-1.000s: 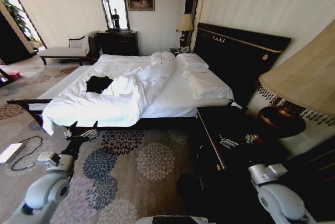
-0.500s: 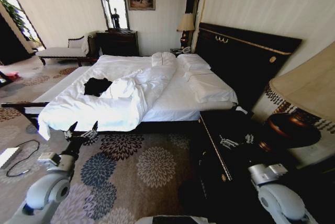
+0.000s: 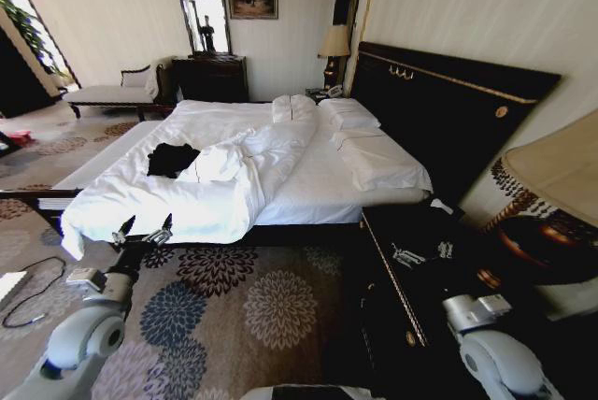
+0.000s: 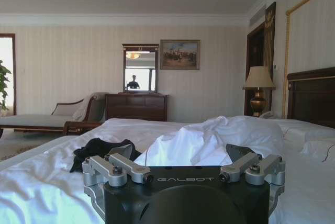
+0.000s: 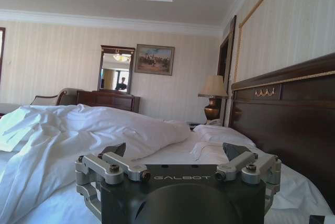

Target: Fold the clothes on the bed.

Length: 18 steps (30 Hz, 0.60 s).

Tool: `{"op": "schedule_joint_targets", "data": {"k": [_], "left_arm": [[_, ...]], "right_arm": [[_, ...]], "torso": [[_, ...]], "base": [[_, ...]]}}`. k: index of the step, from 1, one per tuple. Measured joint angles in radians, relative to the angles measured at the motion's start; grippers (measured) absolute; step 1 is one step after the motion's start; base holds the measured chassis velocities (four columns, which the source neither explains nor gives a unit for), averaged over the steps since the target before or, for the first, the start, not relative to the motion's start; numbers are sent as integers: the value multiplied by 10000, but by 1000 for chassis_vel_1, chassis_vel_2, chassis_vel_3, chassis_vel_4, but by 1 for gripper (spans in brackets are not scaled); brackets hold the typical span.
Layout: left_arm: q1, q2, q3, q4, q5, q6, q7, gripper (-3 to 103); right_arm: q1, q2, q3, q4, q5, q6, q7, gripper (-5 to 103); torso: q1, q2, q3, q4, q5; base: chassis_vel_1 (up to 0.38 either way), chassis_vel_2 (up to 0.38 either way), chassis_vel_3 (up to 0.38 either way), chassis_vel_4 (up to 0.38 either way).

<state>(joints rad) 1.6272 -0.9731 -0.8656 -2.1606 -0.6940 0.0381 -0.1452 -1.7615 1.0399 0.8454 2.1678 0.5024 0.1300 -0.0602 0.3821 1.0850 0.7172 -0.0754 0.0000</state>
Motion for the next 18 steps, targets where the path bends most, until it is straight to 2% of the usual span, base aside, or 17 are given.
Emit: {"op": "schedule_joint_targets", "data": {"k": [18], "left_arm": [[307, -90, 3, -118, 91, -169, 107, 100]], "right_arm": [[-83, 56, -15, 13, -82, 63, -9, 100]], "torso": [[0, -1, 0, 1, 0]], "base": [[-118, 117, 118, -117]]}}
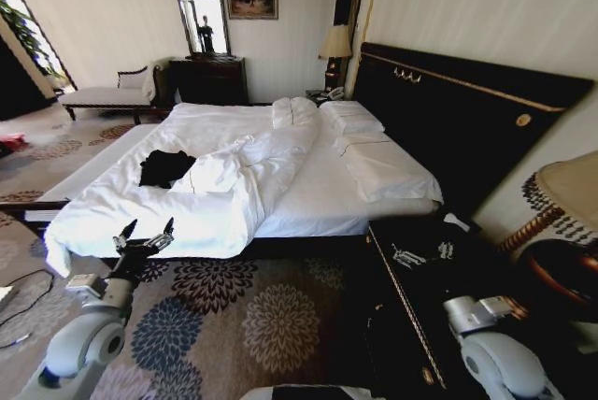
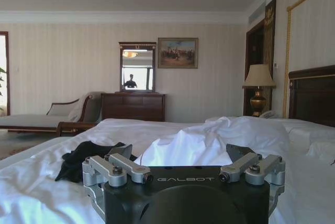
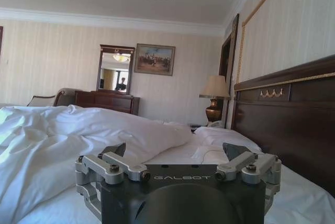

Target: Fold the clothes on the bed.

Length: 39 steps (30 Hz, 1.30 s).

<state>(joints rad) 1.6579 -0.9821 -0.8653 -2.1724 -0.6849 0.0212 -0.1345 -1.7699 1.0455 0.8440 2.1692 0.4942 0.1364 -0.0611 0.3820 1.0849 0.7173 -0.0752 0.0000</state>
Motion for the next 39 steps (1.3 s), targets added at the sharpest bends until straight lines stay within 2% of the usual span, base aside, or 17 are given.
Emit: {"op": "schedule_joint_targets", "data": {"k": [39], "left_arm": [[-215, 103, 196, -164, -28, 116, -139, 100]], "right_arm": [[98, -60, -154, -170, -17, 27, -87, 100]], "torso": [[0, 0, 0, 1, 0]], "base": [[-130, 131, 131, -127]]}}
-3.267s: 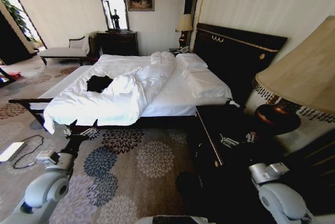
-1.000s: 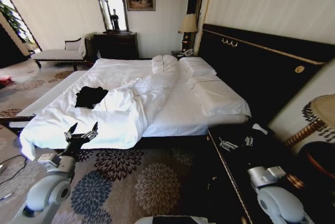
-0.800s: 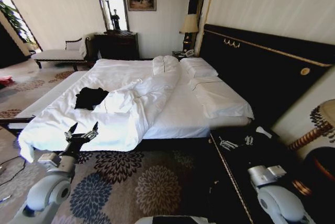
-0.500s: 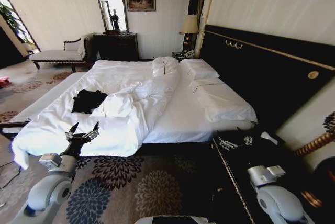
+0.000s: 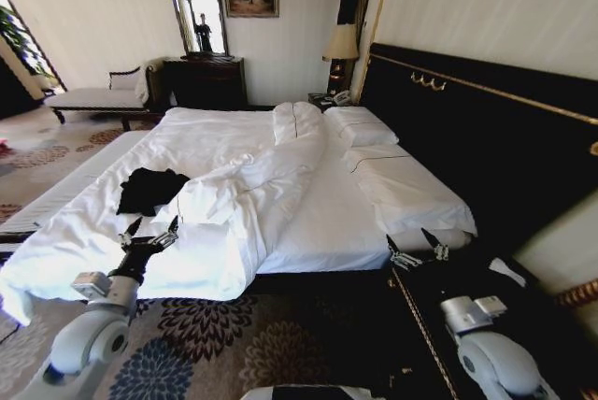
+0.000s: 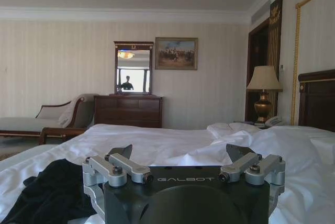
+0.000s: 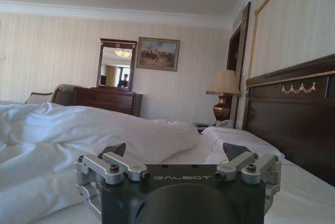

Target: Fold the clothes on the bed.

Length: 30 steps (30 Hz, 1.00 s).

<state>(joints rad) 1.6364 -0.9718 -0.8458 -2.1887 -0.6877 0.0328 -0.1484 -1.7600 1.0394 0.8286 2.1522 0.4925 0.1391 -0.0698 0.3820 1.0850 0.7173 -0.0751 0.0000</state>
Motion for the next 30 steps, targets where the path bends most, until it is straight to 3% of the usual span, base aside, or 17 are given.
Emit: {"op": "schedule_joint_targets", "data": {"k": [30], "left_arm": [[8, -182, 76, 24, 46, 12, 2, 100]], "right_arm": [[70, 17, -44, -65, -65, -3, 126, 100]], "torso": [[0, 0, 0, 0, -1]], "base": [[-133, 135, 135, -132]]}}
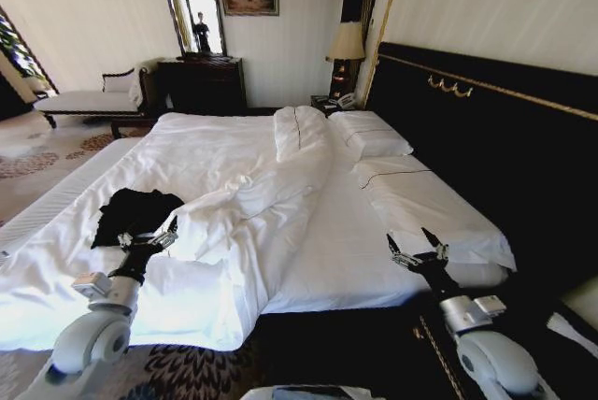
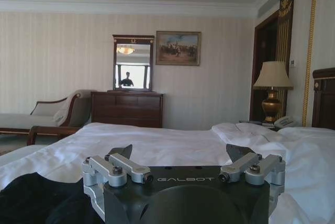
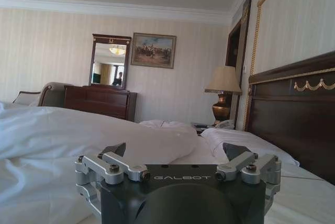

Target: Fold the clothes on the bed.

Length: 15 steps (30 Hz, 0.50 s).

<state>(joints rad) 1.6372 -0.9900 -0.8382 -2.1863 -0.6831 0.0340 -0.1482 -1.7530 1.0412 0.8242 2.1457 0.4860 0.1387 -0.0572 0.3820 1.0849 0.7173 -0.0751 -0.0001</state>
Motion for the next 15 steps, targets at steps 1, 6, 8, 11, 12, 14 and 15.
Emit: {"op": "schedule_joint_targets", "data": {"k": [1, 6, 8, 11, 12, 14, 15], "left_arm": [[-1, -4, 5, 0, 3, 0, 0, 100], [6, -21, 20, 57, 11, -24, 8, 100], [14, -21, 20, 62, 1, -49, 16, 100], [42, -21, 20, 58, -26, -77, 27, 100], [42, -21, 20, 58, -27, -77, 27, 100], [39, -26, 20, 58, -27, -78, 27, 100], [36, -28, 21, 61, -26, -77, 25, 100]], "right_arm": [[-1, 3, -5, 0, -5, 1, 5, 100], [29, -2, -43, -11, -24, 2, 60, 100], [39, -4, -48, -15, -25, 2, 82, 100], [50, 7, -50, -51, -33, 2, 124, 100], [47, 15, -50, -53, -37, 1, 124, 100], [40, 29, -50, -55, -46, 2, 124, 100], [31, 46, -52, -56, -62, 1, 124, 100]], "torso": [[0, 0, 0, 0, 0], [2, -1, 1, -2, 0], [3, -1, 1, -2, 1], [3, -1, 1, 0, 1], [3, -1, 1, 0, 1], [3, -1, 1, 0, 0], [2, -1, 1, 0, -1]], "base": [[-106, 117, 119, -116], [-106, 91, 103, -107], [-93, 77, 78, -86], [-37, 31, 48, -45], [0, 0, 0, 0], [0, 0, 0, 0], [0, 0, 0, 0]]}}
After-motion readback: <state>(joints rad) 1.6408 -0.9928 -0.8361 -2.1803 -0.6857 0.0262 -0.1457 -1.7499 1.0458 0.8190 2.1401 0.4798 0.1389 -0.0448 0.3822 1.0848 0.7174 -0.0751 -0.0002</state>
